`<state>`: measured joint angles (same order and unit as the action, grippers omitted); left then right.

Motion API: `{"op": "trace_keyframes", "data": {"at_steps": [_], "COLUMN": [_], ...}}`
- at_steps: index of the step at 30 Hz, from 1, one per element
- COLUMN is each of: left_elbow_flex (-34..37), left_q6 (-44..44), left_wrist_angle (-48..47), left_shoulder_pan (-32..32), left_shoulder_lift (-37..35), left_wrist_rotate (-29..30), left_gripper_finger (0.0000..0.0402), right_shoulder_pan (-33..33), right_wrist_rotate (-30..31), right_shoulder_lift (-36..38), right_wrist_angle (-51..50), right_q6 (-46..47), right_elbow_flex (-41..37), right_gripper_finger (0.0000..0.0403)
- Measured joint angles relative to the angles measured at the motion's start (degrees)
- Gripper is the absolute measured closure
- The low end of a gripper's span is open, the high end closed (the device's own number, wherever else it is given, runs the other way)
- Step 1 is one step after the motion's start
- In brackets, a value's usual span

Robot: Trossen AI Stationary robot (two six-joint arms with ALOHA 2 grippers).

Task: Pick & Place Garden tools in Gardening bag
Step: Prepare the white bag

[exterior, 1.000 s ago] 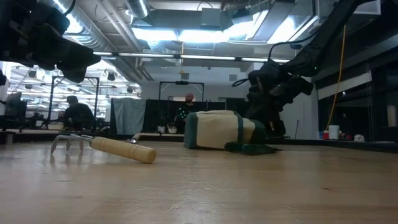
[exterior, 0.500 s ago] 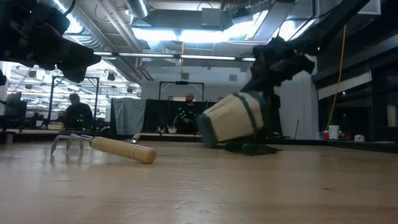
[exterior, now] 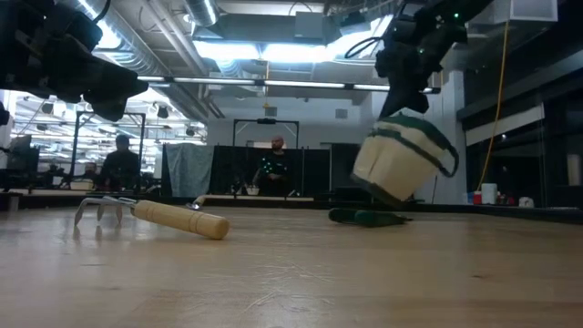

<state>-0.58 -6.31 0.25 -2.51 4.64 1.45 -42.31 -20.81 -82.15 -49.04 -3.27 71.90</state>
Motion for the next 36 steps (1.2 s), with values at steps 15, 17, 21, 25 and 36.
{"op": "trace_keyframes", "data": {"at_steps": [15, 17, 21, 25, 36], "left_elbow_flex": [0.0, 0.0, -0.01, 0.0, 0.0], "left_q6": [0.0, 0.0, 0.0, 0.0, 0.0], "left_wrist_angle": [0.02, 0.02, 0.02, 0.02, 0.02], "left_shoulder_pan": [-0.01, 0.01, 0.0, -0.01, 0.01], "left_shoulder_lift": [0.0, 0.0, 0.0, 0.0, 0.0], "left_wrist_rotate": [0.0, 0.0, 0.0, 0.0, 0.0], "left_gripper_finger": [0.0296, 0.0296, 0.0296, 0.0296, 0.0296], "right_shoulder_pan": [4.71, 5.71, 7.6, 7.4, 0.56], "right_wrist_rotate": [0.91, 0.91, 1.22, 1.28, 2.67], "right_shoulder_lift": [-9.6, -9.77, -9.74, -9.68, -6.0], "right_wrist_angle": [0.24, 0.55, 2.15, 1.89, -2.78], "right_q6": [1.79, 1.83, 2.65, 2.62, 0.88], "right_elbow_flex": [0.0, -0.02, -0.02, -0.02, 0.78], "right_gripper_finger": [0.0403, 0.0403, 0.0403, 0.0403, 0.0403]}}
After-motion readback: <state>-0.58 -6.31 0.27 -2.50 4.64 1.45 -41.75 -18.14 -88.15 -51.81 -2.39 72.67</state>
